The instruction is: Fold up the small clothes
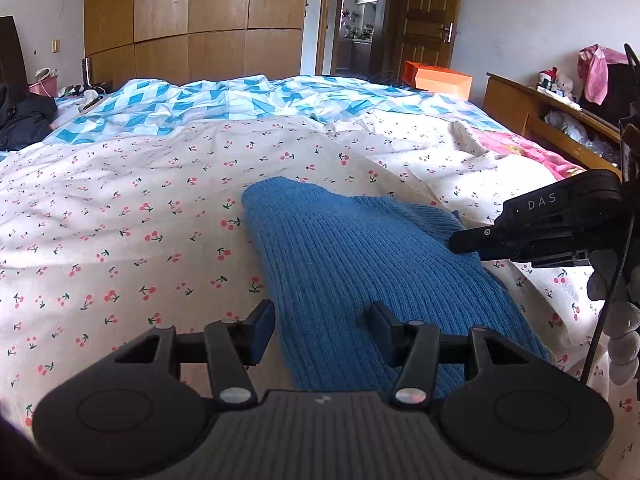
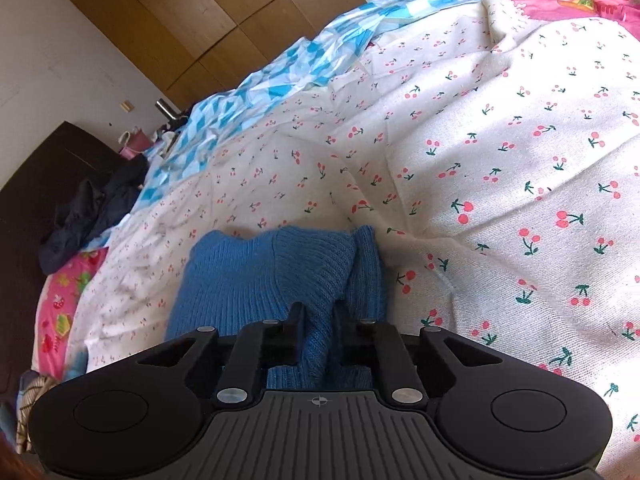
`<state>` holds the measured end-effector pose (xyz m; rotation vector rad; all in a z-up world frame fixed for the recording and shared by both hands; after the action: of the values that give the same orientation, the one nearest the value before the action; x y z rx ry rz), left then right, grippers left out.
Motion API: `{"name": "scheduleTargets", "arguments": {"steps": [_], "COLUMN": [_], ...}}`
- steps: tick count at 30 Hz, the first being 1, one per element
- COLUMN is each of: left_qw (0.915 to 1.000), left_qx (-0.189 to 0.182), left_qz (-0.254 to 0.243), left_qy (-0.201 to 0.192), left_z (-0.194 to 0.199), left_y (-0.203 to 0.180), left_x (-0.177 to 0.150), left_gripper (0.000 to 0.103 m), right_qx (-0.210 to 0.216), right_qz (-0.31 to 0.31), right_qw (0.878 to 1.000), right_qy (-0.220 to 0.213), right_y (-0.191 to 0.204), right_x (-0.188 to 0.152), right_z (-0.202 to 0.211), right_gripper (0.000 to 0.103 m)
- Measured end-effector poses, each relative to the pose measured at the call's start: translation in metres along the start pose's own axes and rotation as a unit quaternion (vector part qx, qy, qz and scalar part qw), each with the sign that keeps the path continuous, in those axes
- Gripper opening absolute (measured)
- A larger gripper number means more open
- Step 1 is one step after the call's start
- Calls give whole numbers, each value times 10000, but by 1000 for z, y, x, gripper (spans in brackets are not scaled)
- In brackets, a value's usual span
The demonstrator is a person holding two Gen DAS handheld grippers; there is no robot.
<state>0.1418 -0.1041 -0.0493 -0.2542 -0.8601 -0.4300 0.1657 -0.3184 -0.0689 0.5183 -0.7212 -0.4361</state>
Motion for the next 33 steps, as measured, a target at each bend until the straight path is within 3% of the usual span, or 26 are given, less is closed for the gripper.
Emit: {"name": "scheduleTargets", "arguments": {"steps": [6, 9, 11, 12, 13, 14, 18, 20, 24, 29, 33], "left_qw": [10000, 10000, 10000, 10000, 10000, 10000, 9999, 9998, 9997, 9993, 9985], "left_qx": [39, 40, 41, 43, 47, 46, -20, -24, -42, -151, -350], "left_qz": [-36, -41, -23, -21, -23, -26, -6, 13, 6, 172, 284], "left_qy": [37, 36, 25, 24, 23, 17, -160, -211, 239, 287, 297], "left_z": [-1, -1, -1, -1, -1, 0, 8, 7, -18, -14, -13], "left_y": [0, 0, 0, 0, 0, 0, 0, 1, 1, 5, 8], "left_x": [-1, 0, 0, 0, 1, 1, 8, 9, -5, -7, -1], "left_gripper": [57, 57, 57, 57, 57, 57, 58, 65, 70, 70, 70], "right_qx": [88, 111, 145, 130, 110, 89, 386, 418, -32, -51, -48], "right_qz": [-384, -217, -133, -107, -71, -57, -85, -232, -445, -187, -201], "right_qw": [9991, 9995, 9996, 9996, 9997, 9998, 9991, 9983, 9990, 9996, 9995], "right_qy": [121, 176, 218, 205, 185, 182, -142, -320, -88, -191, -236], "right_y": [-5, 3, 7, 8, 9, 9, 12, 5, -24, -11, -12], "right_x": [-2, -2, -2, -2, -2, -2, -1, -4, -17, -15, -15], "right_z": [-13, -16, -16, -17, -16, -16, 14, 29, 4, 8, 27], "right_gripper": [35, 47, 47, 44, 26, 16, 11, 11, 12, 20, 51]}}
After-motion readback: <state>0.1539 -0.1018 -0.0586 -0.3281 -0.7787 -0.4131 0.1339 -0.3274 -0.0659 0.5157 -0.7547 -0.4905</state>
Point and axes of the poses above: each gripper's, at about its wrist camera, not at the fingertips, and z roughly against the way its jaws point, y to its left, x to its top, the point moved 7 cm from there along -z, roughly the way its jaws point, and after that the axes turned 4 degrees about -z, right-handed, at the moved point
